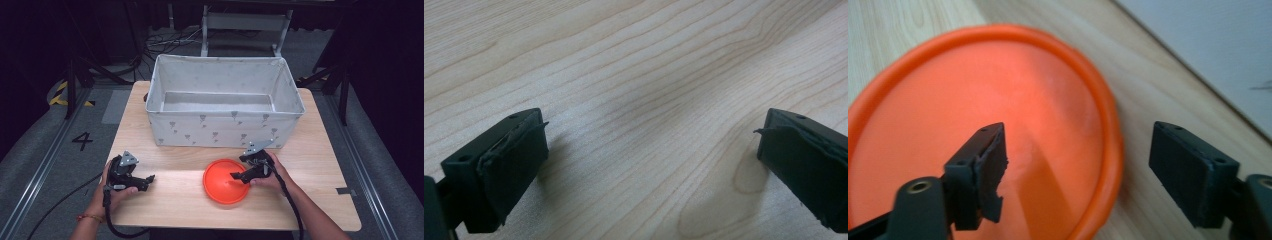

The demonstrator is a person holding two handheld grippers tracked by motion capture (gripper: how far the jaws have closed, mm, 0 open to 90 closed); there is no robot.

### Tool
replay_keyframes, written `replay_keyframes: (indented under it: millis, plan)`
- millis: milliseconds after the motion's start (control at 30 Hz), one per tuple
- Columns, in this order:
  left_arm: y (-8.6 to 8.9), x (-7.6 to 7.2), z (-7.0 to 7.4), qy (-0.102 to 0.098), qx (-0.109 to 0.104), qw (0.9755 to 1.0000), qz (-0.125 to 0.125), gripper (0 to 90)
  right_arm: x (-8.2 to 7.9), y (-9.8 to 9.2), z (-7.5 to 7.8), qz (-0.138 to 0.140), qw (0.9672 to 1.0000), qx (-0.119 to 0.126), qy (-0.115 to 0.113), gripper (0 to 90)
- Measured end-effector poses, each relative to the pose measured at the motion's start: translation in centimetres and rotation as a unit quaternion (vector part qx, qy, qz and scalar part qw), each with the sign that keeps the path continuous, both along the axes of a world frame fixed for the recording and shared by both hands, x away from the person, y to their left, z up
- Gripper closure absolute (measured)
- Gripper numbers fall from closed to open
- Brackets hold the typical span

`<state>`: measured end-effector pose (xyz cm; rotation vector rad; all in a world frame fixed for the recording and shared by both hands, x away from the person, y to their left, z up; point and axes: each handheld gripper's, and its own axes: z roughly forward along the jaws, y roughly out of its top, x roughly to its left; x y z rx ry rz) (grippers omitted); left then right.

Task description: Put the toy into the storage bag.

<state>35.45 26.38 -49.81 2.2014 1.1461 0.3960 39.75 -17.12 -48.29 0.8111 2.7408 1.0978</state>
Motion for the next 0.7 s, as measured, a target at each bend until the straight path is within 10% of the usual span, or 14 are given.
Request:
replay_keyframes:
  millis: [467,700]
  plan:
    - [0.0,0.0,0.0,-0.001,0.0,1.0,0.0,0.3,-1.0,1.1,-0.8,0.017,0.9996,-0.016,-0.017,28.6]
    - [0.0,0.0,0.0,-0.001,-0.001,1.0,-0.003,0.3,-0.4,0.2,-0.6,-0.024,0.9997,0.001,-0.005,60.4]
